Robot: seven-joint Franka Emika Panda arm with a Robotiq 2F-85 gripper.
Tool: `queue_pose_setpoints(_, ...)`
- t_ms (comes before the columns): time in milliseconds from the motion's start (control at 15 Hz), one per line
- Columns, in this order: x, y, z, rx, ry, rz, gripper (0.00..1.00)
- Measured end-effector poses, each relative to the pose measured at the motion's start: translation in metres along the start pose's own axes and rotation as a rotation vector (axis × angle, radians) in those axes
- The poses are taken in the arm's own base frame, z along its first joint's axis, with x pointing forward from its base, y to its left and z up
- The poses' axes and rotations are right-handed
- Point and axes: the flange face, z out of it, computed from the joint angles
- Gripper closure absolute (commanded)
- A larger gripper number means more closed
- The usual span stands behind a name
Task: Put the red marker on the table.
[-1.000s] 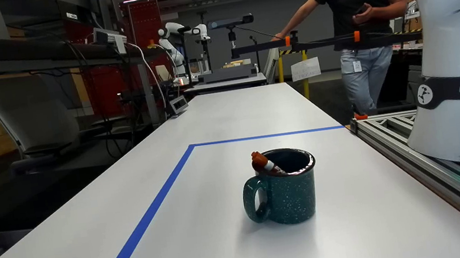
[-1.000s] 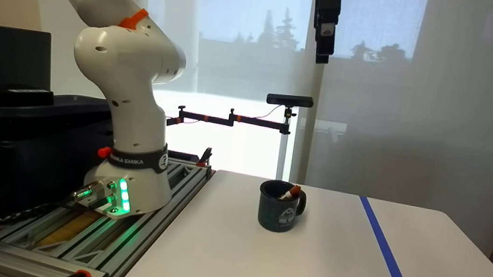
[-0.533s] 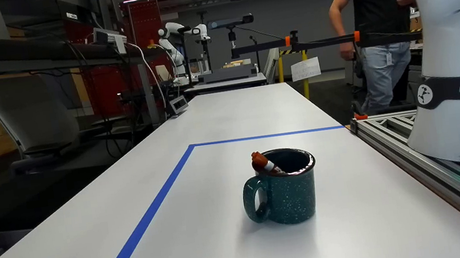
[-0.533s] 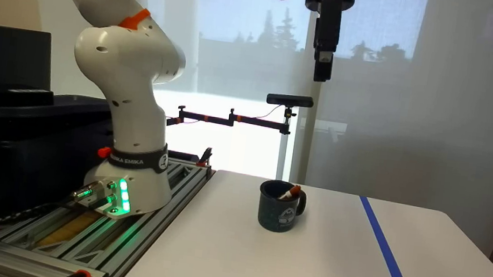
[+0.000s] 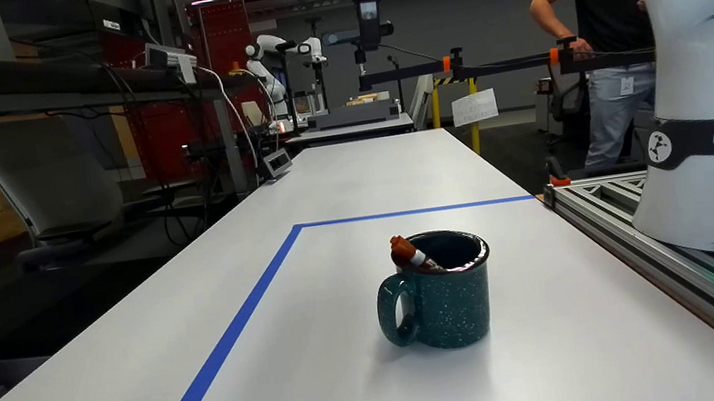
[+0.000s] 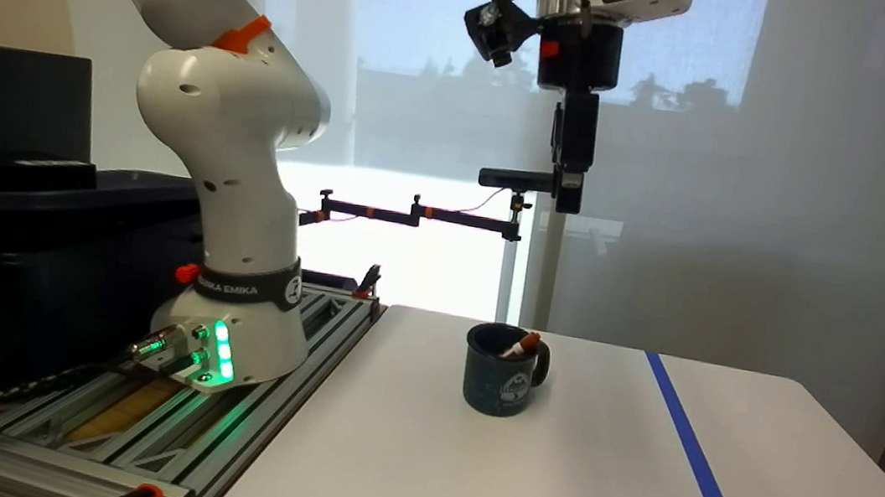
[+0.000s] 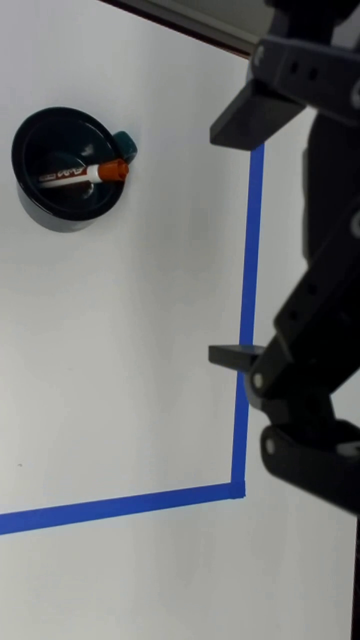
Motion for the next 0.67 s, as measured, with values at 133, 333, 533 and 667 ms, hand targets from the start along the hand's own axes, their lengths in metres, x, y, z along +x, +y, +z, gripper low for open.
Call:
queue_pose_setpoints(133,-0.006,-0.006,0.016,0.003,0.002,-0.033,0.00)
queue_pose_setpoints(333,-0.014,-0.014,0.037,0.007,0.011,-0.079,0.00)
queue_pose_setpoints(533,-0.008,-0.020,0.038,0.007,0.037,-0.120,0.00)
queue_pose_setpoints(667,-0.004,-0.024,0.039,0.008,0.056,-0.137,0.00)
